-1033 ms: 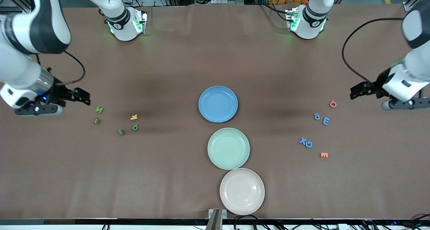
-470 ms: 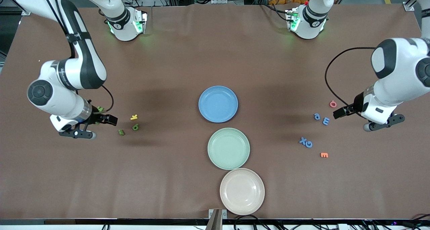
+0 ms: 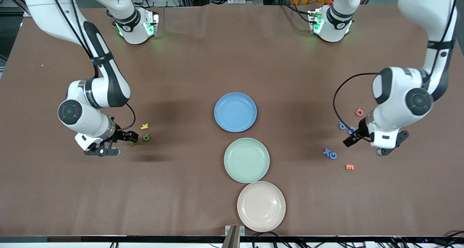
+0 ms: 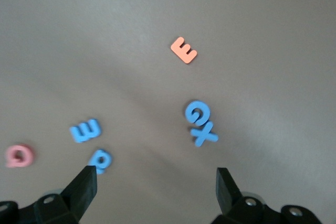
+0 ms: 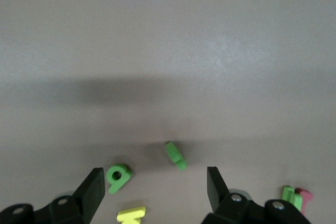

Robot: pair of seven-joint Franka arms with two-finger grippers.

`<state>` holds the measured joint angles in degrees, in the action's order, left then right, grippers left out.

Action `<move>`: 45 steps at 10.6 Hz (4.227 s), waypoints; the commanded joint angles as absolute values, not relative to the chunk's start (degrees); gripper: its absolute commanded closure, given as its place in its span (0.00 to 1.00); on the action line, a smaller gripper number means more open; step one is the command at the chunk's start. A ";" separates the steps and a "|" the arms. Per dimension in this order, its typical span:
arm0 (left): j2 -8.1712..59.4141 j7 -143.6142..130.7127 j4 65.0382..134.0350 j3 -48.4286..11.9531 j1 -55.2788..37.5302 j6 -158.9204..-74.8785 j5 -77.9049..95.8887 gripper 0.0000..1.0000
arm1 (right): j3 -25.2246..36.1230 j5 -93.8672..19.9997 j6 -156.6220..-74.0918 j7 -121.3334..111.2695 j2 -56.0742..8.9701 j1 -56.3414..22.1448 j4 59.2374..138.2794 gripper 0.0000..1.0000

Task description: Sort letters by color into matching plates

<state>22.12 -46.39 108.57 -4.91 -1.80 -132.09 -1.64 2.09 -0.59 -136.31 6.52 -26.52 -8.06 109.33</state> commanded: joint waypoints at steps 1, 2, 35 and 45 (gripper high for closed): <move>29.77 -60.08 103.29 -4.83 -2.72 -134.74 -5.01 0.00 | 2.02 -0.88 -138.77 5.89 -27.33 -6.60 110.56 0.12; 32.32 -64.47 101.10 -4.57 -2.90 -134.74 -5.10 0.00 | 2.11 -0.88 -140.95 5.80 -27.51 -6.42 111.87 0.12; 44.21 -76.64 92.72 -3.60 -4.66 -134.91 -2.90 0.00 | 0.09 -7.27 -140.09 21.62 -26.54 -18.27 108.55 1.00; 44.21 -78.31 92.72 -3.60 -5.27 -136.23 -3.51 1.00 | 0.18 -17.84 -145.37 44.53 -35.76 -29.78 94.77 1.00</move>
<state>43.47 -76.69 92.68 -3.84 -4.94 -135.94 -3.20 -0.20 -17.10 -145.25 37.39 -30.65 -27.19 101.65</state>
